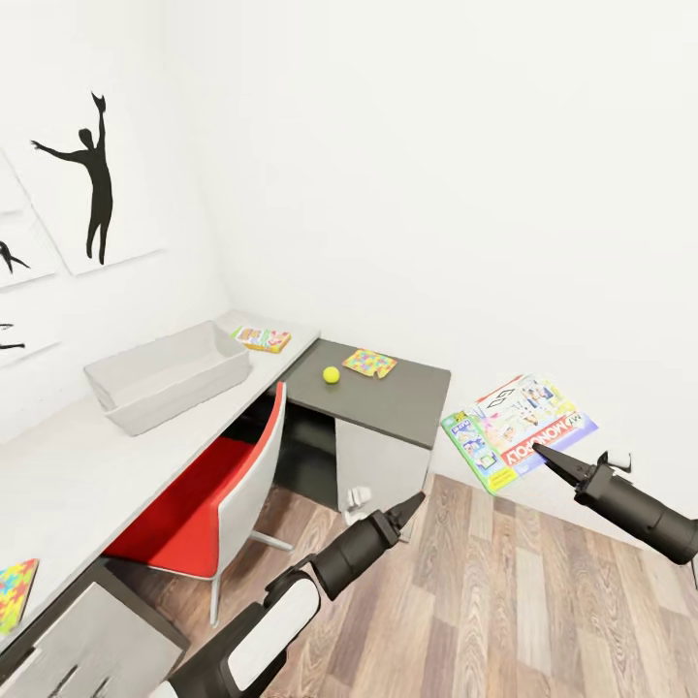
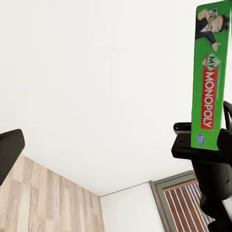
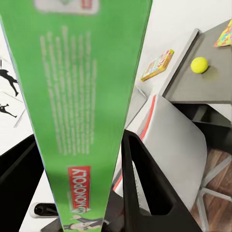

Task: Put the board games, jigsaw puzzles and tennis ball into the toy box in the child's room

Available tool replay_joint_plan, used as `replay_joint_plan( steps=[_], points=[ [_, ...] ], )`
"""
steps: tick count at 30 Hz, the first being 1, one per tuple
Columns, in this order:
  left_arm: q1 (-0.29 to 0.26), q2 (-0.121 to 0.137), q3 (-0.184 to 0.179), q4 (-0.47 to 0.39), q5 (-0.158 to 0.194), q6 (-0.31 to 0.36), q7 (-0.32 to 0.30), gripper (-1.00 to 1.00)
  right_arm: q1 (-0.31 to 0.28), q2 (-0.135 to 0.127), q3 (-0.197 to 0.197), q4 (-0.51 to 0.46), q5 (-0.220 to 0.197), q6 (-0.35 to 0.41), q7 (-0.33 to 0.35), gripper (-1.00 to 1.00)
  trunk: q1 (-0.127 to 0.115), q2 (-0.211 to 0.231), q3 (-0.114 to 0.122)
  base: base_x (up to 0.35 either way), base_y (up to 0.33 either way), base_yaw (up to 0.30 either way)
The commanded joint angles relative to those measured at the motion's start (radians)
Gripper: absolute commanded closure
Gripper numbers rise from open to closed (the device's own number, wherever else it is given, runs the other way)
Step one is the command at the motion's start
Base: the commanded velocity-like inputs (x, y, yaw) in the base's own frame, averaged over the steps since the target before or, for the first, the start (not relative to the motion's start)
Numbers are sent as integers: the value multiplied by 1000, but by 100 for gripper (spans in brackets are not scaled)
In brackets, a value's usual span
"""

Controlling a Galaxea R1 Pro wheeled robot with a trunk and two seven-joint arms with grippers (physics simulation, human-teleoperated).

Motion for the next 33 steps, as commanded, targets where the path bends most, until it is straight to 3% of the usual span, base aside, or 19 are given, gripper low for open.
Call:
replay_joint_plan(
  steps=[1,23,33],
  points=[
    [0,0,-1,-2,10,7,-4,-100,-1,0,-1,-1,-1,5,6,100,1,-2,-2,0,0,292],
    [25,2,0,-88,10,32,-8,-100,4,-2,0,-23,-1,8,7,100,1,-2,-2,0,0,295],
    [40,21,0,-126,10,35,-30,-100,7,-2,-1,-31,-1,8,7,100,1,-2,-2,0,0,296]
  ],
)
